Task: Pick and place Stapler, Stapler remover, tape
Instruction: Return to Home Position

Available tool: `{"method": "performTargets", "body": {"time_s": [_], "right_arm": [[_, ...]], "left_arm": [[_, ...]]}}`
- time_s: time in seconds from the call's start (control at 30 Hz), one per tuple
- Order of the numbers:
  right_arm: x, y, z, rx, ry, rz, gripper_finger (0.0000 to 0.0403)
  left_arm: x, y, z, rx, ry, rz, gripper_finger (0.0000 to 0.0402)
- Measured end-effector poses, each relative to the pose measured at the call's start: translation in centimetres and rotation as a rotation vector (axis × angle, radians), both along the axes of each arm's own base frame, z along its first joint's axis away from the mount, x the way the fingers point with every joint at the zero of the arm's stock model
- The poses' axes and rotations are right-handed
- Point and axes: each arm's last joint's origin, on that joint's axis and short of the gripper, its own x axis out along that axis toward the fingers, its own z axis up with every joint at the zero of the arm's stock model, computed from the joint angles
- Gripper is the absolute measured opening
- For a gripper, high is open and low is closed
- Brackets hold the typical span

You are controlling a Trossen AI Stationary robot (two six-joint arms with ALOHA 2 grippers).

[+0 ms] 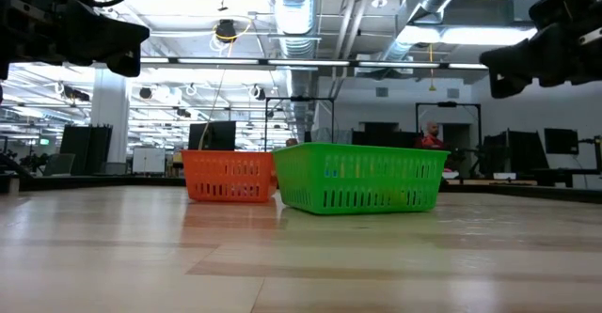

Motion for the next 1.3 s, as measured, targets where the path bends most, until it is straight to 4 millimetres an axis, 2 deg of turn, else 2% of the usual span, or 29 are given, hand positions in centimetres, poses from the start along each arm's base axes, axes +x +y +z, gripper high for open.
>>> {"method": "performTargets", "body": {"time_s": [0.37,1.3], "right_arm": [[-0.42,0.0,0.54,-0.002,-0.069,-0.002,0.0],[-0.42,0.01,0.54,-0.002,-0.069,-0.002,0.0]], "left_arm": [[0.0,0.0,0.0,0.0,0.0,0.0,0.0004],[0.0,0.0,0.0,0.0,0.0,0.0,0.0004]]}}
